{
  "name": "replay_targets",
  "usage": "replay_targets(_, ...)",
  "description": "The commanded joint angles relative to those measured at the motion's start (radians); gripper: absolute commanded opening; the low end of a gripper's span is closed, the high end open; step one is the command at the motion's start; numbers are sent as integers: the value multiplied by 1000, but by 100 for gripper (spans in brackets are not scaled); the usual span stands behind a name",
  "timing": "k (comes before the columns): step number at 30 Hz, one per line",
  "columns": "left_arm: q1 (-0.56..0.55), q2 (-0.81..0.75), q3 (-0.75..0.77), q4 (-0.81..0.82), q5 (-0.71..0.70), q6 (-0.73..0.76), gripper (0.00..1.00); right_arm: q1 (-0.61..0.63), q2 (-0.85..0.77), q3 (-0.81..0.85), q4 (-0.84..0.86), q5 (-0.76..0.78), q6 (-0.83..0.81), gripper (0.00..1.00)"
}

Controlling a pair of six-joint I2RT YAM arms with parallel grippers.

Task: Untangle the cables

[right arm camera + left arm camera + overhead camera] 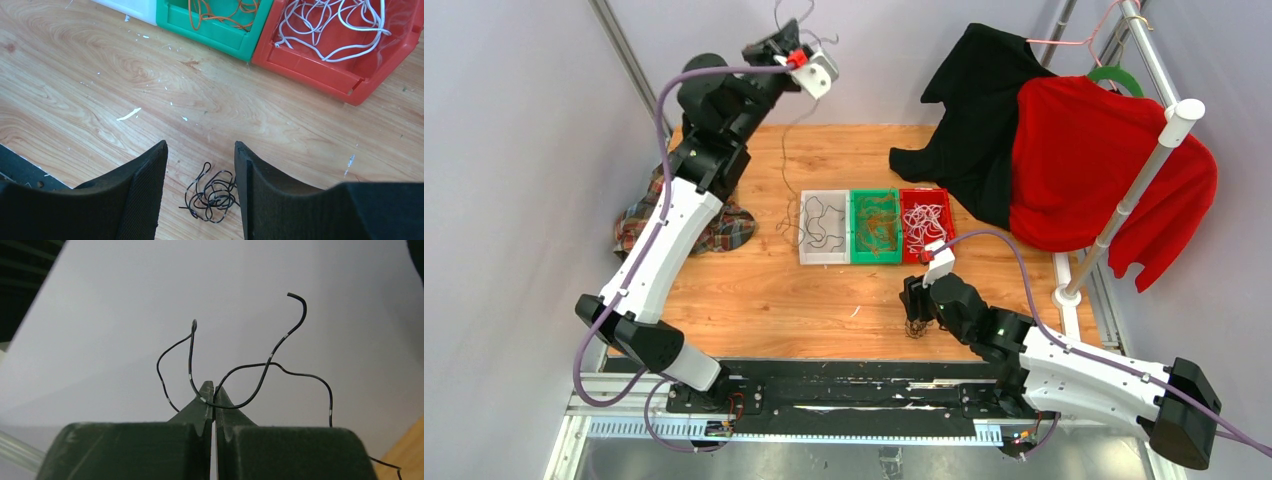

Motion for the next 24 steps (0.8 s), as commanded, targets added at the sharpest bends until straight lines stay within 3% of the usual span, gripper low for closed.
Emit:
replay_targets(1, -3, -62, -171, 22, 13, -63, 0, -7, -2, -1, 26, 0, 8, 51)
replay_targets(6, -2, -91, -319, 42, -4, -32, 0, -7, 6, 1, 28, -7, 9, 51)
replay_targets(14, 1, -80, -225, 30, -9, -15, 0, -7, -5, -9, 19, -5, 15, 51)
replay_targets(24, 2, -71, -280, 63, -7, 44, 0, -7, -8, -14, 11, -8, 24, 50)
